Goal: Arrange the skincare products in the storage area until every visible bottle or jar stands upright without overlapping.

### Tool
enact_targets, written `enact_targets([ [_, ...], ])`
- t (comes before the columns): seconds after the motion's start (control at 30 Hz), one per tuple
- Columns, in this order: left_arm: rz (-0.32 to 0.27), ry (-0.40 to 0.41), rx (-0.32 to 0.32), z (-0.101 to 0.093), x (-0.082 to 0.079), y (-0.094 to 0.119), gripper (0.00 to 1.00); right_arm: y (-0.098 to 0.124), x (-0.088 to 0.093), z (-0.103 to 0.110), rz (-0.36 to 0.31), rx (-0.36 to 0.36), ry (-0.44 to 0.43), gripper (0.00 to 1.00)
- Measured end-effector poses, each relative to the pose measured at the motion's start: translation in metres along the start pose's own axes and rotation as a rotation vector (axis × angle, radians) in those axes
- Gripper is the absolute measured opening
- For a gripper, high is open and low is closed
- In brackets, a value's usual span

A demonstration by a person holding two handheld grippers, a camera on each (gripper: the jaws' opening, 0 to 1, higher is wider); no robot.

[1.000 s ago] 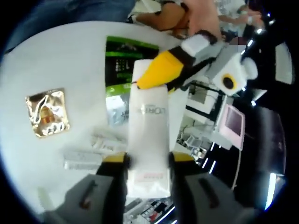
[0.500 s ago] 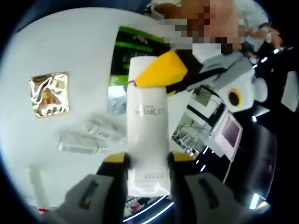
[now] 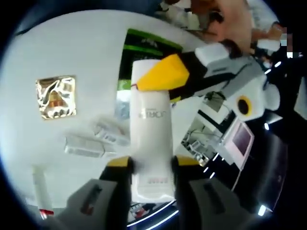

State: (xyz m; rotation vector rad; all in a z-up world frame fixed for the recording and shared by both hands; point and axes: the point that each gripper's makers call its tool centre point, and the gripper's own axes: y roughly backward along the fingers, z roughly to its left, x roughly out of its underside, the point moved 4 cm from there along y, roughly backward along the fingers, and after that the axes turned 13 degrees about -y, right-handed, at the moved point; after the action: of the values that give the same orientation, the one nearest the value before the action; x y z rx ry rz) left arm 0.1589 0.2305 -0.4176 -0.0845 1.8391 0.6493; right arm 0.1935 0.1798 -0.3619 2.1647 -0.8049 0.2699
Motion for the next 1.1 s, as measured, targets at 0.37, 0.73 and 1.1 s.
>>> enact_targets([
  [0.37,-0.01,-0.032,-0.008,0.0027,0.0,-0.0034,0.26,-0.0039,-0.0028,0.0056,-0.017,-0.022,-0.02,0.32],
  [0.73,-0.019,-0.02,-0.003,0.0039,-0.0055,-0.0067,0.23,-0.0023,-0.0049,0.0055,-0.023,-0.018,-0.027,0.32],
  [1.1,-0.013,0.02,0.001,0.0031,-0.0079,-0.0072,0.21,-0.0002,-0.0036,0.0053,-0.029,-0.005,-0.03,0.32],
])
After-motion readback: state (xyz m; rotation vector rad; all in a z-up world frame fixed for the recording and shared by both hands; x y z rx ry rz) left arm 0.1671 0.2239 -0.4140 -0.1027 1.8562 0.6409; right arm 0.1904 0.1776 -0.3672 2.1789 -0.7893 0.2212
